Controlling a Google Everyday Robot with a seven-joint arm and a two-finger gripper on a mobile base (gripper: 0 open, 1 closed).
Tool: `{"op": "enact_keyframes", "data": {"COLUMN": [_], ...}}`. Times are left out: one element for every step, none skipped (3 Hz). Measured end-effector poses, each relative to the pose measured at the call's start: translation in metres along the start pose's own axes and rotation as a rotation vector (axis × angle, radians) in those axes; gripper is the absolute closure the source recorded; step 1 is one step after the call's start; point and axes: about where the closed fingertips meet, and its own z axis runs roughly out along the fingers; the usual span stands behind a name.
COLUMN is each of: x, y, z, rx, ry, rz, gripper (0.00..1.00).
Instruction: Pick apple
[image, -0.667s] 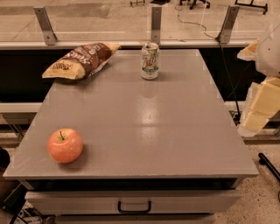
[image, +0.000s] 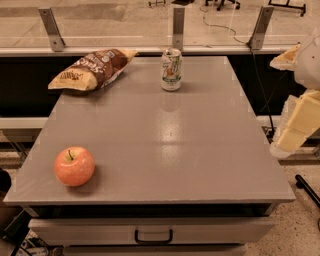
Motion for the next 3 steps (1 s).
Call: {"op": "enact_keyframes", "data": {"x": [-0.005,-0.021,-0.055], "y": [0.011,0.021,0.024], "z": [0.011,0.034,0.058], "rx": [-0.002,0.002,-0.029], "ry": [-0.137,-0.319,-0.51], "rz": [0.017,0.038,0.04], "gripper": [0.0,0.0,0.0]}}
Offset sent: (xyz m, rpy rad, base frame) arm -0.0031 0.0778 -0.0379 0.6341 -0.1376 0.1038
